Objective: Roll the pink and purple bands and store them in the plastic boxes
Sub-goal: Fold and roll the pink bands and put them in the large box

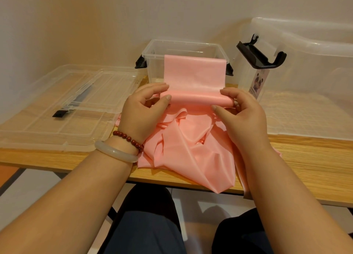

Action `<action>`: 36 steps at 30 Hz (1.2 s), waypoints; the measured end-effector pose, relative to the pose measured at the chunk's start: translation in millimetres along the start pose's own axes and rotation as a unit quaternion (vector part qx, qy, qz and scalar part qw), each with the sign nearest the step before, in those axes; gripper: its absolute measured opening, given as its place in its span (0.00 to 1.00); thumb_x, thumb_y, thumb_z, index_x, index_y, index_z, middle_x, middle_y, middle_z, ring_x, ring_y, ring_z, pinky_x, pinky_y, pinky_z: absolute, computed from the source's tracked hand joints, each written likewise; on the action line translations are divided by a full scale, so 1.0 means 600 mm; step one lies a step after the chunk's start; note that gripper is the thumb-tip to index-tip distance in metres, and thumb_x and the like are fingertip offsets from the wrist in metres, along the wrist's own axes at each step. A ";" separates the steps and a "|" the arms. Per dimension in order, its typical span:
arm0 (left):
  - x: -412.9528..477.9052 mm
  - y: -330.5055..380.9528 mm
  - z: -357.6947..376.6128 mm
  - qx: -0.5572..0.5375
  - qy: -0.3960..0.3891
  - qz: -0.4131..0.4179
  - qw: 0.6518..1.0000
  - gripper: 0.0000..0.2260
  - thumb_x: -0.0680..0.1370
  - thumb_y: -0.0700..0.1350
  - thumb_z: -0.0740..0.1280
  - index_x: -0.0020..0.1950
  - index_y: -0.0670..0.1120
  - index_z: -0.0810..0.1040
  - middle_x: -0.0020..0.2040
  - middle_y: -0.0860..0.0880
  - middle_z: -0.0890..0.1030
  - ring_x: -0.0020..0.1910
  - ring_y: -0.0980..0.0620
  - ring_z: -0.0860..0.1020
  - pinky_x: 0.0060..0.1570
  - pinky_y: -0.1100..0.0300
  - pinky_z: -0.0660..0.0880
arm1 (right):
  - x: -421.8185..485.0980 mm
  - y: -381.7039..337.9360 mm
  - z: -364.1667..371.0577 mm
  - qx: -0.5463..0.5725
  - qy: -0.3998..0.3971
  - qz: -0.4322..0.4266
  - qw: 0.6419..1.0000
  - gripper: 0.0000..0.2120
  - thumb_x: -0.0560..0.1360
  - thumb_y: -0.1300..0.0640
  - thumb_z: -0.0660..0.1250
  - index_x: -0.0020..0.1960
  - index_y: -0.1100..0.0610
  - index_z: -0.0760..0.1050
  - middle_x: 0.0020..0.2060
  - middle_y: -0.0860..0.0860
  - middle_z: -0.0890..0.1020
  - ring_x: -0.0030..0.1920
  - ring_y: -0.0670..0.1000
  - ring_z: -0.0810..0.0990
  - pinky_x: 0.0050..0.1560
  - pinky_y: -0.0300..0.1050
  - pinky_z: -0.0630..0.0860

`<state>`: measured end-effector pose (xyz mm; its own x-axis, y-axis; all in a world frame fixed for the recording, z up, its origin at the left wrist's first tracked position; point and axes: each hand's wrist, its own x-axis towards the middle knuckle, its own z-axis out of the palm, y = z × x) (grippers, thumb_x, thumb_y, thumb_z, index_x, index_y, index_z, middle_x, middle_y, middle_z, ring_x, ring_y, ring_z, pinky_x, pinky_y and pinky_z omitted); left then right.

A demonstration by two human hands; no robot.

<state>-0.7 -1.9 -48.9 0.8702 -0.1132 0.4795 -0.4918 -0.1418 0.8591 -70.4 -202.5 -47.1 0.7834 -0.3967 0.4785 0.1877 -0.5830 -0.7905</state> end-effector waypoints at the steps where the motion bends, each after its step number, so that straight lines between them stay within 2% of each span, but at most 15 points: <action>1: 0.000 0.001 -0.001 0.002 -0.001 0.000 1.000 0.12 0.75 0.41 0.69 0.56 0.53 0.80 0.57 0.55 0.79 0.57 0.52 0.79 0.55 0.54 0.79 | 0.000 0.000 0.000 0.000 0.001 0.000 1.000 0.15 0.73 0.57 0.73 0.59 0.47 0.77 0.55 0.45 0.78 0.56 0.47 0.78 0.55 0.50 0.80; 5: -0.002 0.003 0.000 -0.014 0.003 -0.025 1.000 0.11 0.78 0.39 0.67 0.58 0.51 0.79 0.52 0.50 0.82 0.44 0.57 0.83 0.44 0.65 0.79 | -0.002 -0.003 0.000 0.013 0.018 0.017 1.000 0.13 0.75 0.53 0.71 0.57 0.42 0.76 0.53 0.43 0.80 0.51 0.44 0.80 0.52 0.51 0.80; 10: -0.001 0.001 0.003 -0.032 0.004 -0.039 0.999 0.10 0.78 0.39 0.67 0.56 0.52 0.77 0.47 0.50 0.80 0.38 0.54 0.83 0.41 0.58 0.81 | 0.000 -0.005 0.001 0.022 0.030 0.022 0.999 0.13 0.75 0.51 0.71 0.55 0.41 0.71 0.51 0.45 0.80 0.47 0.45 0.81 0.49 0.53 0.81; 15: -0.002 0.004 0.002 -0.029 -0.001 -0.038 0.999 0.08 0.79 0.41 0.67 0.54 0.53 0.77 0.50 0.50 0.79 0.42 0.53 0.83 0.40 0.61 0.81 | -0.001 -0.002 0.002 0.023 0.022 0.015 0.999 0.07 0.75 0.51 0.71 0.51 0.43 0.75 0.48 0.43 0.79 0.48 0.46 0.80 0.49 0.54 0.81; 18: -0.002 0.004 0.002 -0.020 0.008 -0.037 0.999 0.07 0.78 0.41 0.67 0.52 0.52 0.79 0.53 0.50 0.80 0.38 0.56 0.83 0.39 0.66 0.79 | 0.000 -0.001 0.001 0.015 0.008 0.005 1.000 0.12 0.72 0.51 0.74 0.53 0.45 0.76 0.53 0.47 0.80 0.52 0.46 0.80 0.52 0.49 0.80; 21: -0.004 0.007 0.003 -0.016 0.008 -0.017 1.000 0.07 0.78 0.39 0.67 0.52 0.50 0.80 0.55 0.48 0.80 0.42 0.59 0.82 0.40 0.69 0.77 | -0.001 0.000 0.000 -0.001 -0.001 0.001 1.000 0.17 0.72 0.53 0.75 0.59 0.46 0.77 0.55 0.46 0.79 0.54 0.44 0.78 0.55 0.44 0.79; 24: -0.003 0.005 0.000 -0.003 0.000 -0.011 1.000 0.09 0.77 0.40 0.68 0.54 0.51 0.80 0.55 0.52 0.80 0.51 0.56 0.80 0.48 0.63 0.79 | -0.001 0.000 0.000 0.010 0.011 0.014 1.000 0.15 0.73 0.53 0.73 0.59 0.45 0.78 0.53 0.45 0.81 0.51 0.44 0.79 0.54 0.46 0.79; 26: -0.003 0.004 -0.001 0.006 -0.004 -0.014 1.000 0.11 0.77 0.39 0.68 0.56 0.53 0.79 0.55 0.51 0.80 0.53 0.53 0.81 0.51 0.59 0.80 | 0.000 0.000 -0.001 0.007 0.023 0.016 1.000 0.14 0.73 0.51 0.73 0.57 0.42 0.75 0.51 0.44 0.81 0.48 0.44 0.79 0.50 0.43 0.79; 30: -0.004 0.007 0.000 -0.020 -0.001 -0.031 0.999 0.11 0.78 0.40 0.67 0.58 0.52 0.78 0.49 0.49 0.81 0.39 0.59 0.82 0.40 0.66 0.79 | 0.000 -0.003 -0.002 0.004 0.046 0.013 0.999 0.10 0.73 0.49 0.72 0.52 0.44 0.74 0.46 0.45 0.81 0.44 0.43 0.79 0.41 0.36 0.75; 34: -0.002 0.008 0.003 -0.028 0.009 -0.041 0.999 0.11 0.78 0.41 0.68 0.58 0.53 0.74 0.45 0.53 0.77 0.31 0.57 0.80 0.33 0.63 0.79 | -0.003 -0.001 0.001 0.014 0.042 0.013 0.999 0.07 0.76 0.48 0.69 0.49 0.37 0.74 0.44 0.47 0.81 0.45 0.48 0.80 0.46 0.47 0.79; 36: -0.003 0.009 0.004 -0.029 0.012 -0.043 0.999 0.11 0.78 0.42 0.68 0.55 0.57 0.73 0.44 0.53 0.76 0.29 0.56 0.79 0.29 0.62 0.78 | -0.003 -0.001 0.001 0.020 0.022 0.011 0.999 0.06 0.77 0.47 0.67 0.52 0.38 0.74 0.47 0.46 0.81 0.47 0.45 0.79 0.48 0.47 0.80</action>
<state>-4.9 -4.6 -45.3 0.9098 -0.0787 0.4076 -0.4137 -0.0917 0.9058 -71.5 -200.8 -47.6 0.7609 -0.4408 0.4761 0.1949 -0.5446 -0.8158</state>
